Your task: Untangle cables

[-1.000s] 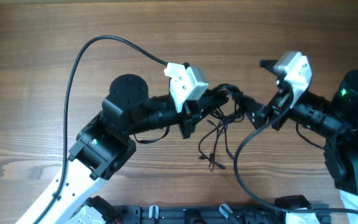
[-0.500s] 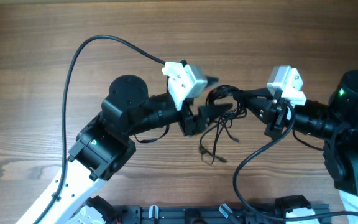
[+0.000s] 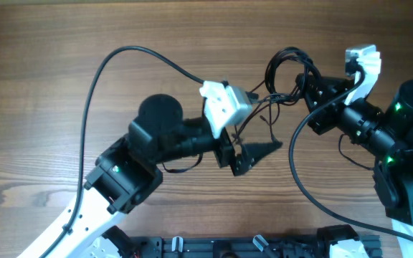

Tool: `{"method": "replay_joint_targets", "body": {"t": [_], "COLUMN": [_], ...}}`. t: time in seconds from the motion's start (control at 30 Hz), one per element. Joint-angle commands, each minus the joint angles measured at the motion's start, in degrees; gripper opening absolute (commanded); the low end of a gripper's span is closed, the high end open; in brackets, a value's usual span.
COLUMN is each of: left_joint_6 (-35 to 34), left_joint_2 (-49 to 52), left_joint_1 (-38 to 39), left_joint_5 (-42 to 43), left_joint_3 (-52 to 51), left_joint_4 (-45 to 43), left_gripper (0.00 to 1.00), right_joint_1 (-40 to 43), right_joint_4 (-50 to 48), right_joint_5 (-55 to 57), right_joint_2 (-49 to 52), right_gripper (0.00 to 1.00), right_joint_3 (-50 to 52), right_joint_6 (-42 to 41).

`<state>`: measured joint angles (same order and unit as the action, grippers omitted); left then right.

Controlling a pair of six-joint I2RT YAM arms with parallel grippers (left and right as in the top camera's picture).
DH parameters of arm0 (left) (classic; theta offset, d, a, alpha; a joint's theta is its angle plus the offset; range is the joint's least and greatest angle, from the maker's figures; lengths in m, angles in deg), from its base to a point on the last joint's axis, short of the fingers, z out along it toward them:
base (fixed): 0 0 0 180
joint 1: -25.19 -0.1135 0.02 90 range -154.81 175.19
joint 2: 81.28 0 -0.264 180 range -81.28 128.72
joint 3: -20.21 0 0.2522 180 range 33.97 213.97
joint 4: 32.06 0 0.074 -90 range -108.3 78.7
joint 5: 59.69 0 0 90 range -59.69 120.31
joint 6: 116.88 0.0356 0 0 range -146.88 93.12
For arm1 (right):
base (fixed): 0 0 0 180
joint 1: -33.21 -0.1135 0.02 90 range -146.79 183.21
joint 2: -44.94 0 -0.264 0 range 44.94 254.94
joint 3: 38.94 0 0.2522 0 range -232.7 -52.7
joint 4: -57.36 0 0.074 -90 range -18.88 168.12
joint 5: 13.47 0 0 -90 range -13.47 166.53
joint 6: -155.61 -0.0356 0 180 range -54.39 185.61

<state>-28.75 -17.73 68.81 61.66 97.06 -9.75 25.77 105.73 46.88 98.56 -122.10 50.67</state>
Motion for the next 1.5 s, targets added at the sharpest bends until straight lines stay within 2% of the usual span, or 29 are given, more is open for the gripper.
{"method": "replay_joint_targets", "body": {"t": [0.0,0.13,0.17,0.27,0.4,0.67,0.73,0.77,0.83,0.87,0.9,1.3,1.47], "left_joint_6": [11.7,12.6,12.6,12.6,12.6,12.6,12.6,12.6,12.6,12.6,12.6,12.6,11.7], "left_joint_2": [1.7,4.3,4.9,5.8,6.0,6.0,6.0,6.0,5.9,5.9,5.9,5.4,2.3], "left_joint_1": [3.1,4.3,4.3,4.5,4.5,4.5,4.5,4.5,4.5,4.5,4.5,4.5,4.5], "left_joint_5": [0.0,-5.5,-6.2,-6.2,-6.2,-7.7,-7.7,-7.7,-7.7,-7.7,-7.7,-7.7,-7.7], "left_joint_3": [0.5,0.5,0.5,0.5,0.5,0.5,0.5,0.5,0.5,0.5,0.5,0.5,0.5], "left_joint_4": [-0.7,-3.2,-3.7,-5.1,-7.2,-7.9,-7.9,-7.9,-7.9,-7.9,-7.9,-8.0,-11.7], "left_gripper": [1.0,1.0,1.0,1.0,1.0,0.9,0.78,0.65,0.16,0.06,0.04,0.04,0.04], "right_joint_1": [-0.2,-0.2,-0.2,-0.2,-0.2,-0.2,-0.2,-0.2,-0.2,-0.2,-0.2,-0.2,-0.2], "right_joint_4": [-0.6,-0.6,-0.6,-0.5,-0.5,-0.5,-0.4,-0.4,-0.2,0.1,0.8,5.6,8.6], "right_joint_5": [-5.8,-8.7,-10.2,-12.9,-13.1,-17.0,-16.7,-16.5,-15.2,-14.0,-12.6,-2.3,1.6], "right_joint_2": [-0.5,-0.5,-0.5,-0.5,-0.5,-0.5,-0.5,-0.5,-0.5,-0.5,-0.5,-0.5,-0.5], "right_gripper": [0.04,0.04,0.04,0.04,0.04,0.05,0.04,0.04,0.04,0.04,0.04,0.04,0.04], "right_joint_3": [-0.2,-0.2,-0.2,-0.2,-0.2,-0.2,-0.2,-0.2,-0.2,-0.2,-0.2,-0.2,-0.2], "right_joint_6": [-3.4,-2.3,0.3,4.5,4.5,8.0,9.5,10.1,10.4,10.4,10.4,10.5,12.0]}}
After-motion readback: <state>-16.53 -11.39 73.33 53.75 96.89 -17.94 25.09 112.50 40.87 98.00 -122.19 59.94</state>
